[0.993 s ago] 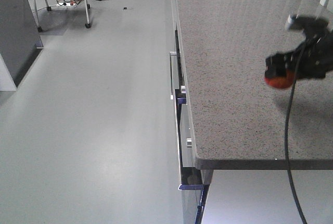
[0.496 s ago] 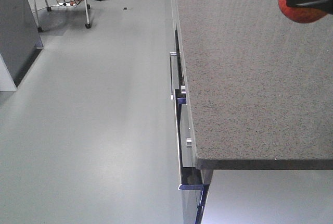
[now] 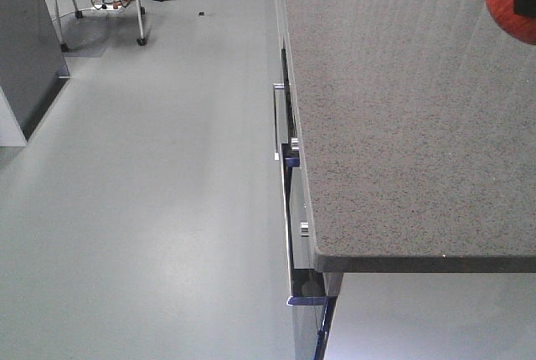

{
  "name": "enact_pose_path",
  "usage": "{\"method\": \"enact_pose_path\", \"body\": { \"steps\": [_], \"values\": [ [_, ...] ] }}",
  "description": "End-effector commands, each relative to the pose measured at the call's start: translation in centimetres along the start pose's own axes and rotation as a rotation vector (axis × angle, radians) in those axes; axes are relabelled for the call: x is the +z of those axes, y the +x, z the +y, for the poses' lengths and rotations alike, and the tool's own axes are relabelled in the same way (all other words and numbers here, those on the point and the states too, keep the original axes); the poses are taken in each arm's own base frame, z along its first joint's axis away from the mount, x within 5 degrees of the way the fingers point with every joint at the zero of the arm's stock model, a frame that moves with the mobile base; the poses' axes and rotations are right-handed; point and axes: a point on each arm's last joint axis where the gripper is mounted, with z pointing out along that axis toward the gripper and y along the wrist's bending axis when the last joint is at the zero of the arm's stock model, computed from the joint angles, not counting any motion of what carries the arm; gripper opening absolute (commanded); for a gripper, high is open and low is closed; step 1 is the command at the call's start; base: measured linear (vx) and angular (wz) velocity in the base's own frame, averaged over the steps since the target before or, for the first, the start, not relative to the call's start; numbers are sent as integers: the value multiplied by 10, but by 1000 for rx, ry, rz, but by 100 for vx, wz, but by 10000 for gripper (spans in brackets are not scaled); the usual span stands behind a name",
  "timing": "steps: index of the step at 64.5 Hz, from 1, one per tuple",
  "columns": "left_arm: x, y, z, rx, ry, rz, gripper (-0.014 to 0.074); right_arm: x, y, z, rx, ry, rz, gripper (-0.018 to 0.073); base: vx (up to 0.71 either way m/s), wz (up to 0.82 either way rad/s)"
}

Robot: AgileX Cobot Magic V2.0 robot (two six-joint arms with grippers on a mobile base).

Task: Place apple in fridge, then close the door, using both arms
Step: 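Raise the held apple with the right gripper above the counter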

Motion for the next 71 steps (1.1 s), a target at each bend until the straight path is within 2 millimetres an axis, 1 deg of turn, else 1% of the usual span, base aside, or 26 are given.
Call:
{"method": "enact_pose_path", "body": {
  "steps": [1, 71],
  "values": [
    [0, 2, 1, -12, 5, -54, -6, -12, -13, 7, -11, 9, -114, -6, 0, 0],
    [0, 2, 1, -12, 5, -54, -6, -12, -13, 7, -12, 9, -114, -6, 0, 1]
  ]
}}
